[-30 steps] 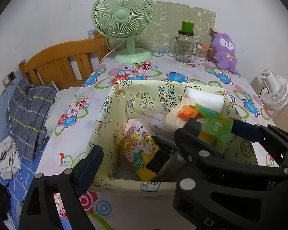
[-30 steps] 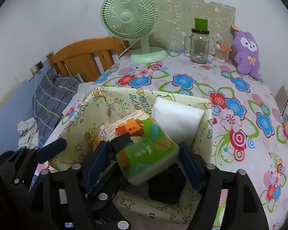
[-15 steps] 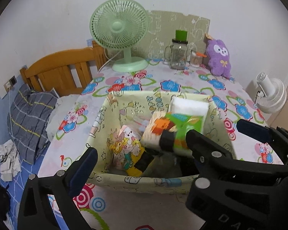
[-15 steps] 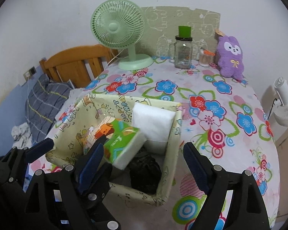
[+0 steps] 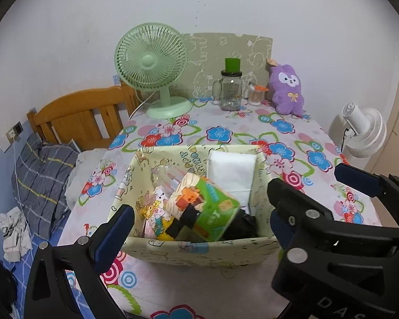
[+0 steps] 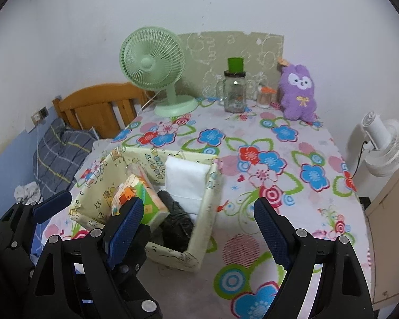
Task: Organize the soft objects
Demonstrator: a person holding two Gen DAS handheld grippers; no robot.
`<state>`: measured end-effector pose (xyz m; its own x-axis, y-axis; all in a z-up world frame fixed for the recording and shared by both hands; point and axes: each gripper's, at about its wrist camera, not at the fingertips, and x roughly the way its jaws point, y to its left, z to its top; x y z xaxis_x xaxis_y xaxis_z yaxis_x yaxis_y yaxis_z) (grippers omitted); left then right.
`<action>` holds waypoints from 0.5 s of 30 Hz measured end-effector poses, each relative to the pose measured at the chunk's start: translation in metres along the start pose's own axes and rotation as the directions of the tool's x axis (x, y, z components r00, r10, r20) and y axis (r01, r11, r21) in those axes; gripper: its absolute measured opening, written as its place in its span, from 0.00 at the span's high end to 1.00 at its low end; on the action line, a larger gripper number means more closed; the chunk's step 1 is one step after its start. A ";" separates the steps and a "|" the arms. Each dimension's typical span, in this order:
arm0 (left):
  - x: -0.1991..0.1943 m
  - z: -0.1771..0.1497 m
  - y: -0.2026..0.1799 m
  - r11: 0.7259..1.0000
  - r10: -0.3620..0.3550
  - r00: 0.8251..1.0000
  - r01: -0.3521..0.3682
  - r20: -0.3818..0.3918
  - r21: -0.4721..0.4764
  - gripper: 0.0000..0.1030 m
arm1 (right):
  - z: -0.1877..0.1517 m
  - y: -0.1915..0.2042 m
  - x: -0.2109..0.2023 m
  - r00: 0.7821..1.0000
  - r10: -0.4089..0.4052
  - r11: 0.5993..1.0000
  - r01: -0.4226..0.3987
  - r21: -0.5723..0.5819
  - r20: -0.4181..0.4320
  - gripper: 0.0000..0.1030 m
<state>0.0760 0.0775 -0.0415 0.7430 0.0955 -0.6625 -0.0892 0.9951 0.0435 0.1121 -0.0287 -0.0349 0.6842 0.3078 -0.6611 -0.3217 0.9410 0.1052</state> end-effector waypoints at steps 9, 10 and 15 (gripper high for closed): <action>-0.023 0.005 -0.022 1.000 -0.007 0.999 0.006 0.052 0.024 0.00 | -0.002 -0.025 -0.036 0.997 -0.047 0.999 0.046 0.027 0.064 0.15; -0.025 0.005 -0.024 1.000 -0.008 0.998 0.006 0.057 0.027 0.00 | -0.003 -0.028 -0.040 0.996 -0.054 0.998 0.052 0.032 0.071 0.15; -0.041 0.008 -0.039 0.999 -0.003 0.996 -0.002 0.091 0.046 0.00 | -0.008 -0.047 -0.062 0.990 -0.082 0.994 0.074 0.076 0.110 0.09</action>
<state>0.0545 0.0351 -0.0102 0.8004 0.0949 -0.5918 -0.0599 0.9951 0.0787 0.0801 -0.0929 -0.0048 0.7764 0.2431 -0.5815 -0.2195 0.9691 0.1121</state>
